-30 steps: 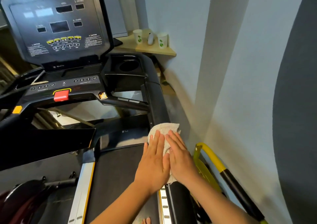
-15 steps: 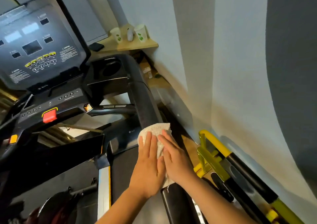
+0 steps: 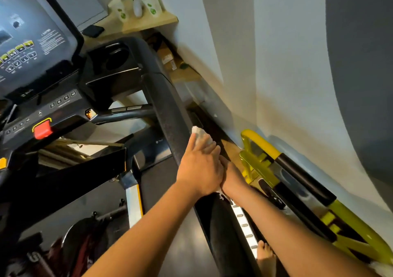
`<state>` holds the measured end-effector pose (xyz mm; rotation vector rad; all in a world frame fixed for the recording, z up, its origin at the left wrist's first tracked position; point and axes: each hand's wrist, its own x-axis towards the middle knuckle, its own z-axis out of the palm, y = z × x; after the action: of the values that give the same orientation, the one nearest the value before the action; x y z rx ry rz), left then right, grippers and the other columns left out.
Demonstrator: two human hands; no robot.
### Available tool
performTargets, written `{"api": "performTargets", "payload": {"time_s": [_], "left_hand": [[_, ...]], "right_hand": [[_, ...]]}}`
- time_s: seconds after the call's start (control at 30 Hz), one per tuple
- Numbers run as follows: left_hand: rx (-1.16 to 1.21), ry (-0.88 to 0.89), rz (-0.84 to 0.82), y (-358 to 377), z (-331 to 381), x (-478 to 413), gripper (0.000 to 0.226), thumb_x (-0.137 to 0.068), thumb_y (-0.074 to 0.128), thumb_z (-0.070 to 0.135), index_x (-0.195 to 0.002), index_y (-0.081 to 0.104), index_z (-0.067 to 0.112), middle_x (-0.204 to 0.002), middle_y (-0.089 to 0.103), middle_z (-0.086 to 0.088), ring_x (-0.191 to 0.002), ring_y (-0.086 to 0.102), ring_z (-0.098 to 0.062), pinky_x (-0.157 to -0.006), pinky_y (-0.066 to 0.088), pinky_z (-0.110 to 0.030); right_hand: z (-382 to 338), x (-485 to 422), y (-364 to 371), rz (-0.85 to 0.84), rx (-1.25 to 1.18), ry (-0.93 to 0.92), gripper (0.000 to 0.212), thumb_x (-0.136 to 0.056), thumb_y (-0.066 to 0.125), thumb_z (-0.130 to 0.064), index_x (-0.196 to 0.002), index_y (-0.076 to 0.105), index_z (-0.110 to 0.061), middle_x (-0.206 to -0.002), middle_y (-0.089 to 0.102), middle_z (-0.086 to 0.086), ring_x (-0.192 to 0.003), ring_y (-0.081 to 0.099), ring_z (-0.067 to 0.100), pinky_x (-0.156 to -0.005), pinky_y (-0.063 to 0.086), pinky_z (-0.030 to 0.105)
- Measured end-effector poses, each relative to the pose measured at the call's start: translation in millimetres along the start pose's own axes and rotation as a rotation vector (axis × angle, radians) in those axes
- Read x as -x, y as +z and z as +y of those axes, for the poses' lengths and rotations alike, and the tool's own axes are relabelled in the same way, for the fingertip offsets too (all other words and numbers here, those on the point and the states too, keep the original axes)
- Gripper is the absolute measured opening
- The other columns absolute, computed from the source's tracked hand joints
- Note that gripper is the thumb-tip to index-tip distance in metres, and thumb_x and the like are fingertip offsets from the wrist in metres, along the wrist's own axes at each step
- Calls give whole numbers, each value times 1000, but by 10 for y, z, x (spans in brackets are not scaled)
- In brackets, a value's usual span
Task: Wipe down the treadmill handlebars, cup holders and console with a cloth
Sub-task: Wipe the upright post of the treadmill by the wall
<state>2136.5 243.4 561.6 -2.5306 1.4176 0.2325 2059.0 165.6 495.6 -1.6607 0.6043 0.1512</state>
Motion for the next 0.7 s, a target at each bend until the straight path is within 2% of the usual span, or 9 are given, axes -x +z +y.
{"api": "performTargets", "payload": {"time_s": [0.07,0.17,0.23,0.3,0.4,0.47,0.57,0.63,0.7], "left_hand": [[79,27,58,58,17,337,61,-97,21,44,-143,49,15,-153,41,-4,-150,18,-23,-121,-5,-46],[97,1,87,66,-141,420,65,-100,7,46,-151,34,16,-160,24,-4,-152,3,-21,-122,-7,-46],[73,-54,54,26,-183,219,66,-99,10,45,-149,39,15,-159,28,-6,-152,3,-24,-121,-10,-46],[-78,-78,-56,-1,-163,-101,59,-97,22,43,-138,53,16,-152,41,-7,-150,10,-29,-120,-8,-51],[-397,-53,-278,2,1,-344,51,-96,28,42,-116,67,17,-133,58,-8,-138,32,-32,-116,1,-58],[-508,26,-328,-22,212,-233,53,-97,24,40,-110,70,16,-126,62,-11,-130,41,-35,-114,6,-58],[-291,236,-253,-60,344,95,56,-96,19,43,-95,70,20,-107,69,-2,-112,53,-28,-110,21,-50],[-177,305,-213,-98,200,211,61,-92,15,46,-99,71,22,-106,70,1,-114,56,-28,-109,28,-49],[-182,332,-175,-51,8,195,53,-95,24,45,-104,71,23,-113,69,0,-122,54,-29,-108,32,-50]], "right_hand": [[-13,192,86,27,89,-67,32,-103,39,-30,-131,52,-24,-121,63,4,-111,61,24,-94,49,37],[-190,148,116,107,249,-223,36,-105,28,-31,-137,44,-28,-122,61,1,-109,60,21,-90,49,33],[-199,-47,79,94,258,-238,35,-105,31,-28,-136,45,-22,-124,61,7,-110,59,26,-94,48,41],[-136,-281,57,27,167,-156,33,-101,41,-12,-134,46,-9,-123,57,8,-108,56,26,-91,47,37],[-32,-350,43,33,105,-73,21,-103,37,-6,-98,57,-7,-84,62,2,-87,59,18,-65,45,16],[76,-162,2,37,186,11,31,-104,35,-9,-78,50,-17,-67,55,0,-67,56,11,-57,43,12],[223,164,32,-22,245,-46,33,-97,49,-3,-87,48,-35,-87,52,-12,-79,50,-2,-81,48,26],[238,282,88,-71,286,-64,12,-97,50,-16,-98,57,-26,-95,62,-2,-90,59,10,-87,51,36],[215,200,95,-3,210,-60,27,-93,44,-29,-116,57,-24,-104,64,4,-97,61,23,-81,50,35]]}}
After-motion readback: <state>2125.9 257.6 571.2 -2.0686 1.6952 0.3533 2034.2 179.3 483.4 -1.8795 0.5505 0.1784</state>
